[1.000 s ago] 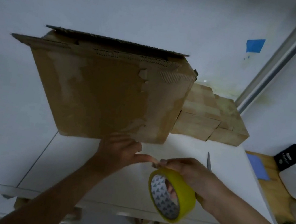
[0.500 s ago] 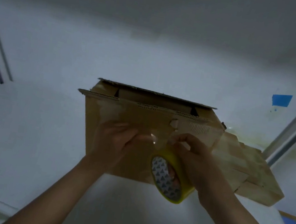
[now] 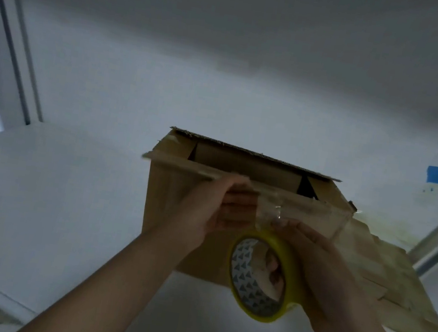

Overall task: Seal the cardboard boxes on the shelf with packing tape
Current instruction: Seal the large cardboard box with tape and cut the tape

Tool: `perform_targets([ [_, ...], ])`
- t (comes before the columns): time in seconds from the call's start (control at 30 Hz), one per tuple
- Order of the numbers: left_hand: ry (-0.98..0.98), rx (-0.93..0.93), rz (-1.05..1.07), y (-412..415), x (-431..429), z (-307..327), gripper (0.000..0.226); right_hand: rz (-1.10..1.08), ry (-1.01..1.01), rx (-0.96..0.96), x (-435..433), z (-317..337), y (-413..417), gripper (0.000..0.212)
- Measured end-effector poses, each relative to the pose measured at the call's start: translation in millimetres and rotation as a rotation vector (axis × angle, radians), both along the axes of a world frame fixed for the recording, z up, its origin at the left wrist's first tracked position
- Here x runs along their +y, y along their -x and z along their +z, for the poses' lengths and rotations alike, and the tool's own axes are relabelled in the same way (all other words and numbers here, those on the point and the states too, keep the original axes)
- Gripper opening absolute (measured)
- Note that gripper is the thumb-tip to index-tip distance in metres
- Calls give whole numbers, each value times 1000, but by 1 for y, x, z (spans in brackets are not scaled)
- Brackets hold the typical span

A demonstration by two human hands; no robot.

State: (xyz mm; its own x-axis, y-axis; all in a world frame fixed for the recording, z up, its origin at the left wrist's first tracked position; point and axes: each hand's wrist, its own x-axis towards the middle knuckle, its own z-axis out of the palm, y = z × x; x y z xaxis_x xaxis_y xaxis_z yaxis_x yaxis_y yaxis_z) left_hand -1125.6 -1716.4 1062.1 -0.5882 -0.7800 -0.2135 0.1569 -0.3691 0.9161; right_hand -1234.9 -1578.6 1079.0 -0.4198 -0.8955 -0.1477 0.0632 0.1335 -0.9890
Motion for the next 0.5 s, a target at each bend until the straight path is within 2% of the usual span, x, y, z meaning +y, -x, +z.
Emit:
perform_targets([
  [0.03, -30, 48, 40, 2, 0, -10, 22, 19, 1, -6, 1, -1, -3, 20],
  [0.13, -87, 162, 105, 1, 5, -34, 41, 25, -9, -8, -2, -9, -9, 22],
  [0.2, -41, 198, 146, 1, 9, -43, 41, -11, -28, 10, -10, -16, -11, 21],
  [0.33, 117, 155, 196, 0, 19, -50, 20, -102, -62, -8, -28, -21, -21, 22],
  [0.5, 135, 160, 197, -2, 21, -46, 33, -108, -36, -19, -38, -20, -26, 14],
])
